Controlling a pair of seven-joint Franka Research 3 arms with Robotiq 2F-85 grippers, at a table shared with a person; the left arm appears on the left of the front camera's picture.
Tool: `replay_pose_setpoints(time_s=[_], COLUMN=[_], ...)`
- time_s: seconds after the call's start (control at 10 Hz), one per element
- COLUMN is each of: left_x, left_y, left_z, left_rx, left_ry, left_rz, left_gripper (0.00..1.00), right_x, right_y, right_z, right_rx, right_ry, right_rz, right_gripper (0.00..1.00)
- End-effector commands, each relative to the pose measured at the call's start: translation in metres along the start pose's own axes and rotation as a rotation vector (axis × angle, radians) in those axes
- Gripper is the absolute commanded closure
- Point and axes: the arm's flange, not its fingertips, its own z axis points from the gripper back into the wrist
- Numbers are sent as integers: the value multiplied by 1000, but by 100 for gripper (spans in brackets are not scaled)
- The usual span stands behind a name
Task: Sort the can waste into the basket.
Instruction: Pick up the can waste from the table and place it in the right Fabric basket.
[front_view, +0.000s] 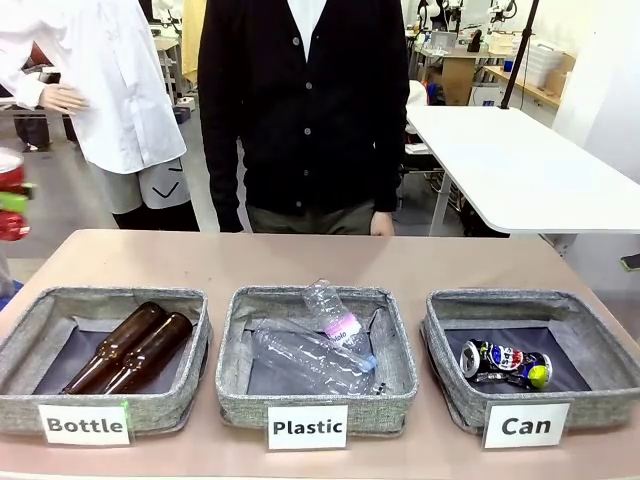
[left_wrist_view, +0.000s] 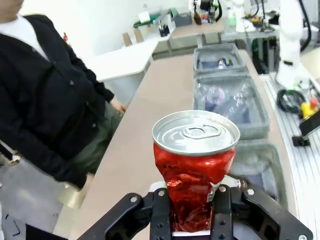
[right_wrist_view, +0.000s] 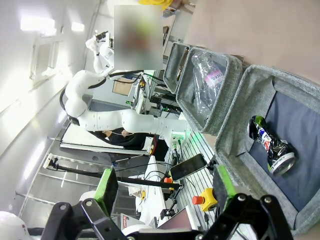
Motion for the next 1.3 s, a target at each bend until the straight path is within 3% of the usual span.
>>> replay_pose_setpoints(time_s=[0.0, 0.1, 0.2, 0.4, 0.6, 0.8, 1.0, 1.1, 1.2], left_x=[62, 87, 115, 174, 221, 238, 231, 219, 207], left_y=[-15, -3, 8, 33, 51, 48, 22, 2, -18], left_z=[-96, -143, -199, -332, -441, -552, -640, -679, -702], left_rx=[10, -32, -152, -198, -291, -338, -404, -419, -428], left_ry=[27, 25, 15, 5, 53, 58, 74, 95, 123], left_rz=[37, 49, 52, 42, -68, -70, -56, -56, -73], left_gripper=[72, 72, 72, 72, 72, 72, 72, 72, 72], right_x=[0, 0, 0, -20, -42, -72, -90, -93, -99], right_y=[1, 1, 0, 35, 48, 51, 43, 35, 48], right_z=[2, 2, 0, 56, 94, 142, 193, 216, 172], right_rx=[-2, -2, 0, 15, 22, -72, -147, -223, -120], right_ry=[9, 9, 0, -55, -83, -243, -462, -668, -349], right_rz=[20, 20, 0, -51, -125, -100, -139, -163, -110], right_gripper=[0, 0, 0, 0, 0, 0, 0, 0, 0])
